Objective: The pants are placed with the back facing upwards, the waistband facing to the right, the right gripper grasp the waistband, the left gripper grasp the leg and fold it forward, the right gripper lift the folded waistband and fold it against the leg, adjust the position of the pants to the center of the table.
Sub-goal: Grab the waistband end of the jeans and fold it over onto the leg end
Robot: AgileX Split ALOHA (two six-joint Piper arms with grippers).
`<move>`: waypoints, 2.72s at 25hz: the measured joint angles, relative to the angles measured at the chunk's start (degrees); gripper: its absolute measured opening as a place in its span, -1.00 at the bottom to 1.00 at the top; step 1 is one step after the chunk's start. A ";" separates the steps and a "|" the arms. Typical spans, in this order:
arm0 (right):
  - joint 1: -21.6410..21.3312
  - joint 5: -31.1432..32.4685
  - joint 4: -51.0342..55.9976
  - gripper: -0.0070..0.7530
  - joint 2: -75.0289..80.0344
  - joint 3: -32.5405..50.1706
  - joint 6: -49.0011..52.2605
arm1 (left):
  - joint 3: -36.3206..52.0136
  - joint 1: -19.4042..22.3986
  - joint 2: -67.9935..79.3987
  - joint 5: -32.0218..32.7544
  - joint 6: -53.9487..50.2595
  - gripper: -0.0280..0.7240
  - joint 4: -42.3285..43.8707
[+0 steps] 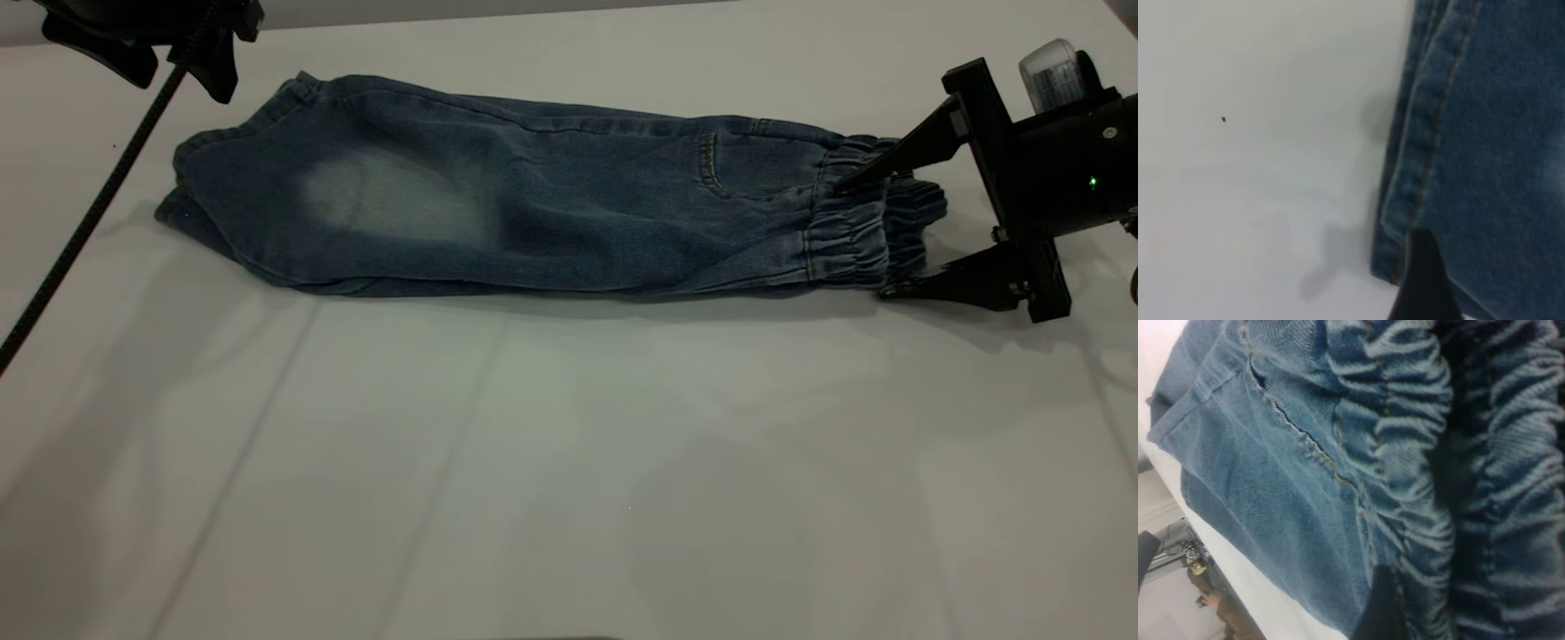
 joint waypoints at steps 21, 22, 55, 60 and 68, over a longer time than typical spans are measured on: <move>0.00 7.65 6.95 -0.79 0.07 0.00 -14.39 | 0.00 -18.60 6.26 -3.98 2.16 0.31 -0.38; 0.00 9.62 6.95 -0.79 -0.66 0.00 -14.66 | 0.00 -19.85 7.01 -4.75 2.16 0.31 -0.65; 0.00 14.42 -3.46 -0.79 -26.89 0.09 -15.82 | -0.30 -30.10 7.54 -6.87 1.48 0.14 -0.16; 0.00 14.56 -4.00 -0.79 -28.68 -1.53 -15.50 | -0.30 -31.46 10.73 -10.87 1.30 0.14 -0.16; 0.00 14.84 -7.30 -0.79 -28.94 -1.81 -15.49 | -0.36 -32.10 8.65 -11.01 -0.14 0.14 -0.03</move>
